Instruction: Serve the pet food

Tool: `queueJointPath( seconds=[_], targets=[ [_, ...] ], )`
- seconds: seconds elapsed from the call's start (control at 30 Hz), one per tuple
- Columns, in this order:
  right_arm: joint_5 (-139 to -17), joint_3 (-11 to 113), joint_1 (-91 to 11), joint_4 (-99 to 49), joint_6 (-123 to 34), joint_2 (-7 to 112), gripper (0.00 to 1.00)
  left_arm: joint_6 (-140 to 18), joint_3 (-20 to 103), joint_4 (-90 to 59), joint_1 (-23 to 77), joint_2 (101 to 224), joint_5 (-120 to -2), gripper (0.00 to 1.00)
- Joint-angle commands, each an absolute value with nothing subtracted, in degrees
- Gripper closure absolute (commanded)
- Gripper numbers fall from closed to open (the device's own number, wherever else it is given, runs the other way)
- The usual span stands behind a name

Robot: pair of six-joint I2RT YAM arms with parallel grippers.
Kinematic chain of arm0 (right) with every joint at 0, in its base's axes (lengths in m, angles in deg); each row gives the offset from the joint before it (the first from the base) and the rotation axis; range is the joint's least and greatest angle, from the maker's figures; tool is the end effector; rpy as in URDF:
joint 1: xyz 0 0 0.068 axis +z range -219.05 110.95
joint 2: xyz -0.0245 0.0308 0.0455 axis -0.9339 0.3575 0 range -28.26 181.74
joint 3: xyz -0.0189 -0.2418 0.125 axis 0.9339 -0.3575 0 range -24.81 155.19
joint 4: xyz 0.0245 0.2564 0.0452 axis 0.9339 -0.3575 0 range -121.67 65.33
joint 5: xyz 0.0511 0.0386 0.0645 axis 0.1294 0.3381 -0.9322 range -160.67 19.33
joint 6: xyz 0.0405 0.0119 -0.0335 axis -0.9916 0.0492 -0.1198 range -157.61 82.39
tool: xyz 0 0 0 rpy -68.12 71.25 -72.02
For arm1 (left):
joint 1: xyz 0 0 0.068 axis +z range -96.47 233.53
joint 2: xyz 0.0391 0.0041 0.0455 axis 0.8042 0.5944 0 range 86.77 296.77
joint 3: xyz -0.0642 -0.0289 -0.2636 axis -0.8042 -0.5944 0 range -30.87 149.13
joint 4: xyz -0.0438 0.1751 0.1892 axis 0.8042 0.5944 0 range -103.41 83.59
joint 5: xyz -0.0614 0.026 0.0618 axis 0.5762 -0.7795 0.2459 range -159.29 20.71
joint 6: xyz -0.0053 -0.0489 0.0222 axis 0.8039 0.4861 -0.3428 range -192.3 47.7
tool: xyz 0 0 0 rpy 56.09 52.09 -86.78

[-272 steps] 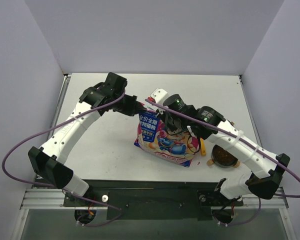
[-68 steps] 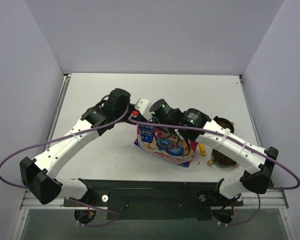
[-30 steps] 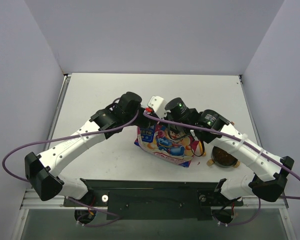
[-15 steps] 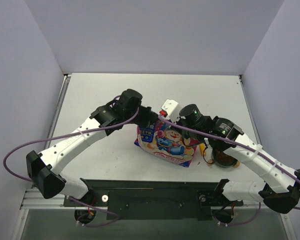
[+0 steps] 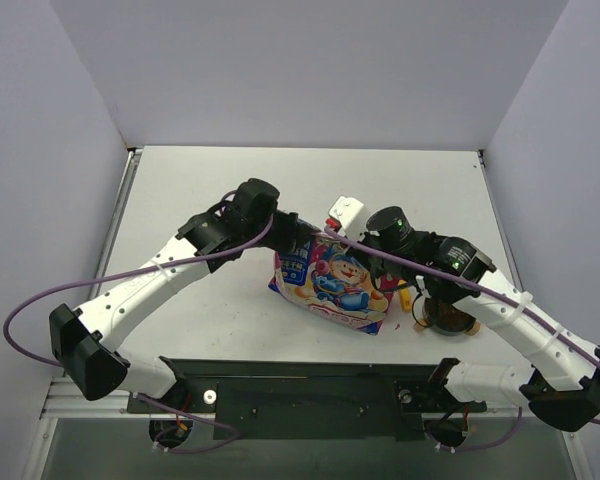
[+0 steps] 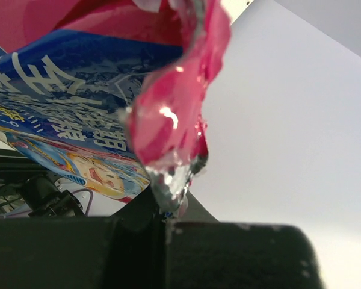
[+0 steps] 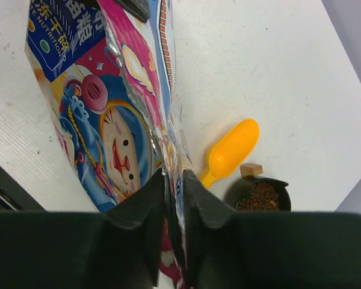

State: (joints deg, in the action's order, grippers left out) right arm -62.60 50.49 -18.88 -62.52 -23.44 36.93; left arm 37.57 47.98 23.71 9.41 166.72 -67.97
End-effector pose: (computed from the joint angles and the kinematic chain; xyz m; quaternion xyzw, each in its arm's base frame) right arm 0.1554 0.1784 0.4045 -0.4238 0.7421 0.1021 0.5091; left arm 0.2192 -0.2137 0.3609 -0.4840 0.7582 -0.4278 0.0882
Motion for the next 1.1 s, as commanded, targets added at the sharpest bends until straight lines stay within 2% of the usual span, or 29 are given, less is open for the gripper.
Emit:
queueJointPath(
  seconds=[0.0, 0.07, 0.13, 0.33, 0.37, 0.4, 0.43, 0.47, 0.53, 0.63, 0.67, 0.73, 0.8, 0.83, 0.93, 1.07],
  targets=[
    [-61.2, 51.8, -16.8, -61.0, -20.3, 36.7, 0.75, 37.1, 52.6, 25.1, 10.6, 165.7, -72.9, 1.0],
    [-57.2, 50.7, -13.5, -56.7, -17.9, 38.2, 0.68, 38.6, 52.3, 25.9, 10.6, 165.4, -71.3, 1.0],
    [-52.7, 50.9, -10.8, -52.4, -16.4, 40.6, 0.65, 39.5, 51.9, 25.8, 10.7, 165.4, -69.6, 1.0],
    [-38.1, 50.4, -6.6, -43.0, -9.8, 47.3, 0.66, 42.7, 47.3, 21.9, 11.3, 162.9, -65.5, 1.0],
    [-35.4, 50.0, -6.5, -42.4, -8.1, 48.1, 0.67, 42.7, 47.1, 22.0, 11.2, 162.5, -66.7, 0.93],
    [-33.9, 49.3, -6.5, -41.8, -7.6, 48.5, 0.7, 42.3, 47.3, 22.4, 11.2, 161.6, -68.6, 0.68],
    [-30.9, 48.8, -6.6, -41.6, -6.8, 48.9, 0.75, 42.0, 47.5, 23.6, 11.1, 161.1, -68.8, 0.6],
    [-29.7, 48.7, -6.6, -41.1, -6.5, 49.0, 0.77, 40.9, 48.0, 23.8, 11.3, 161.1, -70.9, 0.46],
    [-28.2, 48.7, -6.5, -41.5, -5.7, 48.7, 0.84, 39.8, 47.4, 23.6, 11.8, 161.1, -72.0, 0.33],
    [-29.7, 49.8, -6.4, -42.7, -6.0, 48.2, 0.98, 38.7, 45.2, 20.1, 13.3, 162.2, -71.9, 0.32],
    [-30.1, 50.2, -6.4, -44.3, -6.2, 48.2, 1.0, 38.5, 45.2, 19.7, 13.4, 162.5, -71.4, 0.32],
    [-34.1, 53.7, -7.2, -50.0, -9.3, 49.1, 1.0, 37.0, 46.6, 20.1, 13.5, 164.0, -71.3, 0.32],
    [-47.7, 60.0, -9.7, -59.2, -14.3, 50.3, 1.0, 35.7, 48.2, 20.7, 13.2, 165.2, -71.1, 0.32],
    [-50.3, 63.4, -11.5, -62.3, -17.7, 50.8, 1.0, 35.5, 48.6, 21.4, 12.7, 165.3, -71.1, 0.32],
    [-64.9, 69.4, -16.0, -66.1, -24.2, 52.0, 1.0, 36.0, 47.6, 21.3, 10.5, 164.7, -72.1, 0.32],
    [-72.2, 71.9, -17.7, -67.7, -27.0, 52.9, 1.0, 37.6, 45.9, 19.5, 9.3, 164.6, -72.9, 0.36]
  ],
)
